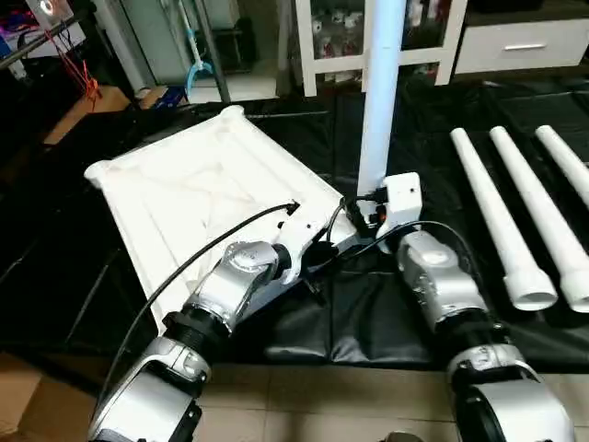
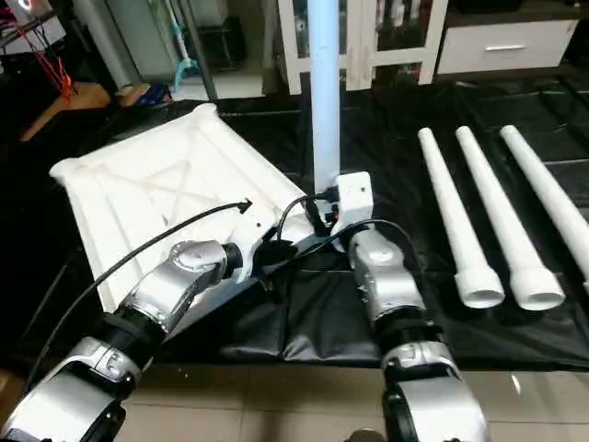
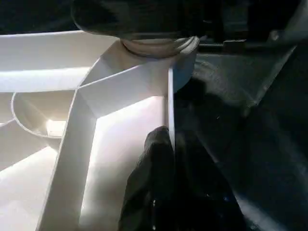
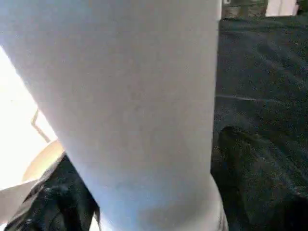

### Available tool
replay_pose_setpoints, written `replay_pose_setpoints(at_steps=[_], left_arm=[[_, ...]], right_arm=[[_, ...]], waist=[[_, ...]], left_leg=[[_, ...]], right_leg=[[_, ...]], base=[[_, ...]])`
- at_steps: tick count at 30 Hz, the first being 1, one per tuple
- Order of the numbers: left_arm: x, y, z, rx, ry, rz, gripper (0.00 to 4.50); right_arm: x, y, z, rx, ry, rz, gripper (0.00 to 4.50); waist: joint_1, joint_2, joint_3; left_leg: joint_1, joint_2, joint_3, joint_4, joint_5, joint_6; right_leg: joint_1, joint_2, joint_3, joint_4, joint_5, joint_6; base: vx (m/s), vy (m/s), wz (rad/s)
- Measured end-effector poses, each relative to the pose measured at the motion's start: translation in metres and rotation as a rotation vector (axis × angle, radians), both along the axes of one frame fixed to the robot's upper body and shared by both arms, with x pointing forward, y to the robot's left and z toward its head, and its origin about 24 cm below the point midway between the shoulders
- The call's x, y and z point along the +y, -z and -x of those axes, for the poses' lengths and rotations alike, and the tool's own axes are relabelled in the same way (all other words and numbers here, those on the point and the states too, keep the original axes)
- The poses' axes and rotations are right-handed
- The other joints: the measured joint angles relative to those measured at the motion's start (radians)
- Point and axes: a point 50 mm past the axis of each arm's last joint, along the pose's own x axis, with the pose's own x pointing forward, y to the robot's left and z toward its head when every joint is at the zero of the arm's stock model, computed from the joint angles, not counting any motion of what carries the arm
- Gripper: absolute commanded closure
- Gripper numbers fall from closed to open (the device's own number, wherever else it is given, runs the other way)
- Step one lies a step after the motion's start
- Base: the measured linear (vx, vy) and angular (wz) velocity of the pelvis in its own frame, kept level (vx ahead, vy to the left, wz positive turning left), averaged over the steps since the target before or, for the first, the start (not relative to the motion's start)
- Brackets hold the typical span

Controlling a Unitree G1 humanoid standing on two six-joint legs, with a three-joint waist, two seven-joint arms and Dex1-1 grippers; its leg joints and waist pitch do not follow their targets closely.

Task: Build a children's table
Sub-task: Rotate leg to tighten

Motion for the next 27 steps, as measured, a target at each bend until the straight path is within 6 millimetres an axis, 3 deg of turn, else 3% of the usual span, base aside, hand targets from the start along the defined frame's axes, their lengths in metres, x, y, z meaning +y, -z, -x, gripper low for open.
replay_pose_setpoints(at_steps=[5, 7, 10, 15, 18, 22, 24, 27], left_arm=[[0.003, 0.001, 0.0, -0.019, 0.02, -0.001, 4.5], [0.005, 0.001, 0.001, -0.016, 0.027, 0.01, 4.06], [0.012, -0.003, 0.004, -0.019, 0.009, 0.053, 3.86], [0.041, -0.03, 0.002, -0.093, -0.075, 0.125, 3.51], [0.044, -0.04, 0.004, -0.138, -0.127, 0.18, 3.26], [0.057, -0.054, 0.008, -0.217, -0.335, 0.335, 3.17], [0.066, -0.055, 0.015, -0.219, -0.436, 0.385, 3.17], [0.079, -0.043, 0.03, -0.209, -0.586, 0.408, 3.17]], right_arm=[[-0.008, -0.002, 0.011, -0.028, -0.029, 0.017, 0.04], [-0.01, -0.002, 0.017, -0.04, -0.03, 0.018, 0.02], [-0.012, -0.003, 0.025, -0.039, -0.023, 0.012, 0.02], [-0.015, 0.0, 0.043, -0.003, -0.022, -0.028, 0.02], [-0.012, 0.002, 0.046, 0.009, -0.026, -0.042, 0.02], [-0.01, -0.005, 0.054, -0.037, -0.025, -0.054, 0.02], [-0.011, -0.009, 0.057, -0.05, -0.026, -0.059, 0.02], [-0.01, -0.013, 0.06, -0.054, -0.027, -0.057, 0.02]], waist=[[0.004, 0.013, -0.001], [0.007, 0.019, 0.0], [0.011, 0.032, 0.0], [0.018, 0.032, -0.001], [0.017, 0.032, -0.001], [0.013, 0.032, -0.001], [0.01, 0.031, -0.001], [0.002, 0.018, -0.002]], left_leg=[[-0.001, -0.005, 0.004, 0.007, 0.0, 0.0], [-0.001, -0.005, 0.005, 0.007, -0.003, -0.004], [-0.001, -0.005, 0.005, 0.006, -0.003, -0.005], [0.002, -0.003, 0.004, 0.003, -0.003, -0.005], [0.002, -0.003, 0.004, 0.003, -0.003, -0.005], [0.002, -0.004, 0.004, 0.003, -0.003, -0.005], [0.002, -0.004, 0.005, 0.003, -0.003, -0.005], [0.001, -0.004, 0.004, 0.003, -0.003, -0.005]], right_leg=[[0.001, -0.003, 0.003, -0.001, -0.001, 0.001], [0.001, -0.003, 0.004, -0.002, -0.001, 0.001], [0.001, -0.004, 0.006, 0.0, -0.001, 0.001], [0.002, -0.002, 0.006, 0.002, -0.002, 0.003], [0.001, -0.002, 0.008, 0.002, -0.005, 0.008], [0.001, -0.001, 0.012, 0.001, -0.006, 0.009], [0.001, 0.0, 0.015, 0.001, -0.006, 0.01], [0.0, 0.002, 0.023, 0.001, -0.009, 0.018]], base=[[0.0, 0.0, 0.0], [0.0, 0.0, 0.0], [0.0, 0.0, 0.0], [0.0, 0.0, 0.0], [0.0, 0.0, 0.0], [0.0, 0.0, 0.0], [0.0, 0.0, 0.0], [0.0, 0.0, 0.0]])
